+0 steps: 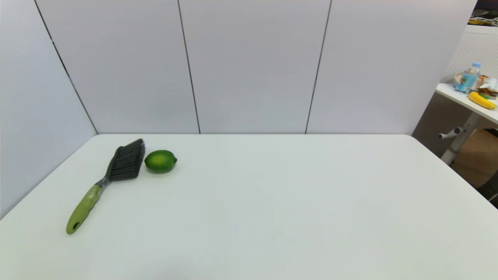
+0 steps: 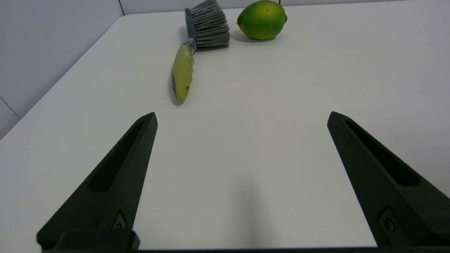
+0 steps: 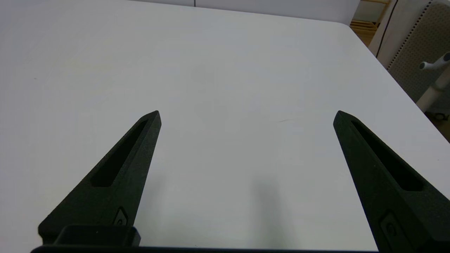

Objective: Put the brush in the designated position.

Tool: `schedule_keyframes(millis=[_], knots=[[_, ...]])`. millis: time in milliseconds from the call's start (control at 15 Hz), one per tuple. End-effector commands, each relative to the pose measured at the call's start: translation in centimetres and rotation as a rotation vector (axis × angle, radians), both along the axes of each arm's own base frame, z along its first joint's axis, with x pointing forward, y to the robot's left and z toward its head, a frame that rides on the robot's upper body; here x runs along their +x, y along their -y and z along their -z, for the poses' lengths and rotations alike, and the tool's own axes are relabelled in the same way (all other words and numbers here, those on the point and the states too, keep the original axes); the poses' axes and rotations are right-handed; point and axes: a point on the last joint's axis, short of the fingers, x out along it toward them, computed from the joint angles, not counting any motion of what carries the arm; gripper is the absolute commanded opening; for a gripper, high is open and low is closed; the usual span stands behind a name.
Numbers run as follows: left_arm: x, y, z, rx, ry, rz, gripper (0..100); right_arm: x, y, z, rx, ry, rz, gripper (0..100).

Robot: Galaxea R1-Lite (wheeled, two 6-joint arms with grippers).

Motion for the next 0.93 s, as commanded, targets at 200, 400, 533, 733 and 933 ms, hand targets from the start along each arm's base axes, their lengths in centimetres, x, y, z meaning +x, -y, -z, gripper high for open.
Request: schedule_keyframes(millis=[200,400,533,733,933], knots=[[0.01,0.00,-0.01,0.000,-0.001,0.000,100,0.02,0.00,0.04,-0.004,-0.003,-0.001,100],[0.01,0.00,-0.01,0.000,-0.001,0.000,100,0.02,0.07,0.05,0.023,-0.005,0.030,100],[0.01,0.00,-0.01,0.000,-0.001,0.000,100,0.02,0.08,0.04,0.039,-0.004,0.035,100],[0.01,0.00,-0.01,0.000,-0.001,0.000,100,0.02,0.08,0.04,0.040,-0.004,0.033,100],[0.01,0.00,-0.01,0.000,-0.001,0.000,100,0.02,0.08,0.04,0.040,-0.004,0.033,100]])
